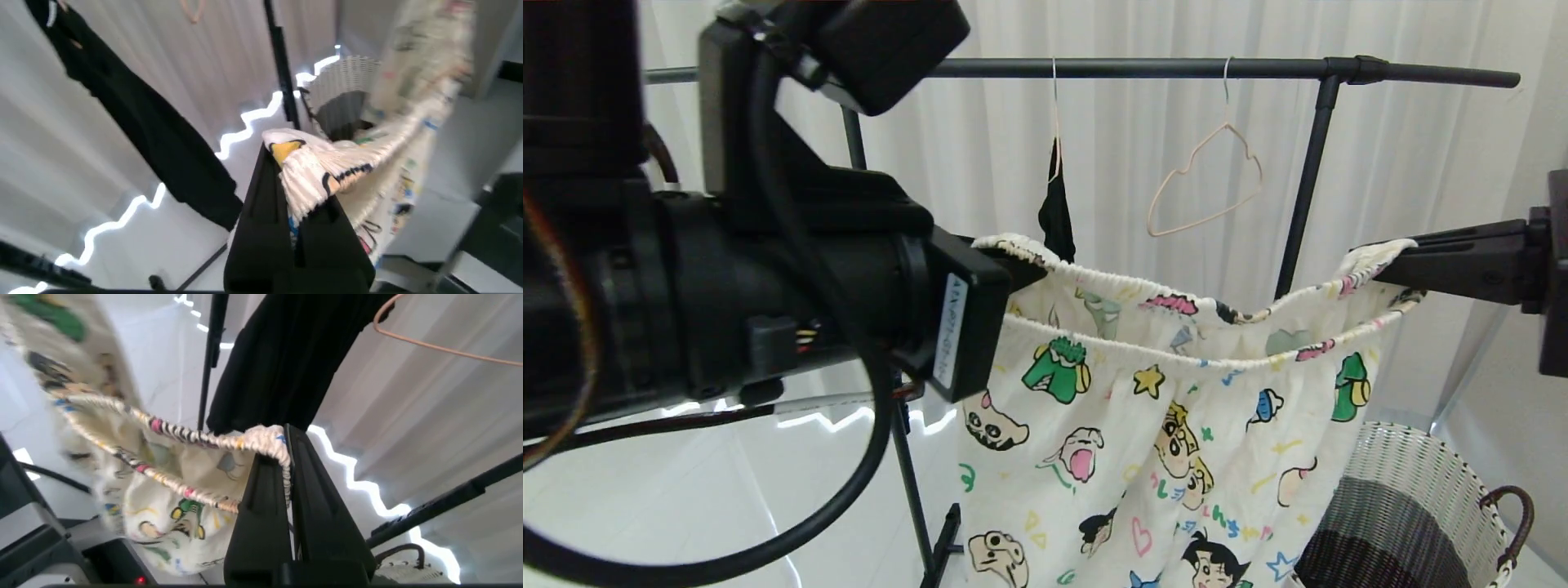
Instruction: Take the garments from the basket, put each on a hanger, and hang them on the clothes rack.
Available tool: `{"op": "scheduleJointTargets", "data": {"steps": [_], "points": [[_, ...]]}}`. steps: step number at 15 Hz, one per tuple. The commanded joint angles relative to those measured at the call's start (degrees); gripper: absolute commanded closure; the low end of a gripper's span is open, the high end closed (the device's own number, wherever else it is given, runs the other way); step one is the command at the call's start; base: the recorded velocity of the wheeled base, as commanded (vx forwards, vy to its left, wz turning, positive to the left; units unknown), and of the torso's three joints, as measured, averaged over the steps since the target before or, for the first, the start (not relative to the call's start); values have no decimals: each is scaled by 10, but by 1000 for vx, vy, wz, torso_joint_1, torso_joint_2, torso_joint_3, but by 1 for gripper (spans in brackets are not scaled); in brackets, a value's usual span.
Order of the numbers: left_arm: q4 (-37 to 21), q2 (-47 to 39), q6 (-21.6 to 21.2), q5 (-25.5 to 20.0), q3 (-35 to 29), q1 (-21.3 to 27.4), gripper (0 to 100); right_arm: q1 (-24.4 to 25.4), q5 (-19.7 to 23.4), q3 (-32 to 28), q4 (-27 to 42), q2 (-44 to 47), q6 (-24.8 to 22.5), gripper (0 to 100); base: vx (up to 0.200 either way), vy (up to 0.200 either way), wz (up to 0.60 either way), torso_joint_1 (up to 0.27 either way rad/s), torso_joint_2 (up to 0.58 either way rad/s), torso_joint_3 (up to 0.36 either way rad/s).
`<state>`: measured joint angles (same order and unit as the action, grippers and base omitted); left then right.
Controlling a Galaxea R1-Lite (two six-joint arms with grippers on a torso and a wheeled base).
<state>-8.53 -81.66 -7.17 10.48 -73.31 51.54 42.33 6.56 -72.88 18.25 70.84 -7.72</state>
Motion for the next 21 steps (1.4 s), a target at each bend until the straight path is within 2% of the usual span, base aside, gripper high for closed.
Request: {"op": "scheduleJointTargets", "data": {"steps": [1, 7, 9, 10, 16, 19, 20, 21], "points": [[0, -52, 0, 38, -25, -1, 100, 0, -1, -1, 0, -18, -1, 100, 0, 0, 0, 0, 0, 0], [0, -46, 0, 48, -26, -11, 100, 1, -1, 0, 0, -15, -5, 100, 0, 0, 0, 0, 0, 0], [0, -45, 1, 47, -24, -14, 100, 1, -1, -2, 29, -18, -5, 100, 0, 0, 0, 0, 0, 0], [0, -45, 0, 47, -24, -14, 100, 1, -1, -2, 38, -19, -5, 0, 0, 0, 0, 0, 0, 0], [1, -45, 0, 48, -25, -30, 100, 7, 2, 35, 38, -42, -32, 0, 0, 0, 0, 0, 0, 0], [0, -45, -1, 49, -22, -65, 100, 6, -1, 45, 38, -56, -32, 0, 0, 0, 0, 0, 0, 0], [0, -44, -5, 50, -22, -82, 100, -10, -13, 45, 39, -56, -30, 0, 0, 0, 0, 0, 0, 0], [0, -37, -11, 50, -17, -100, 100, -47, -46, 46, 46, -55, -29, 0, 0, 0, 0, 0, 0, 0]]}}
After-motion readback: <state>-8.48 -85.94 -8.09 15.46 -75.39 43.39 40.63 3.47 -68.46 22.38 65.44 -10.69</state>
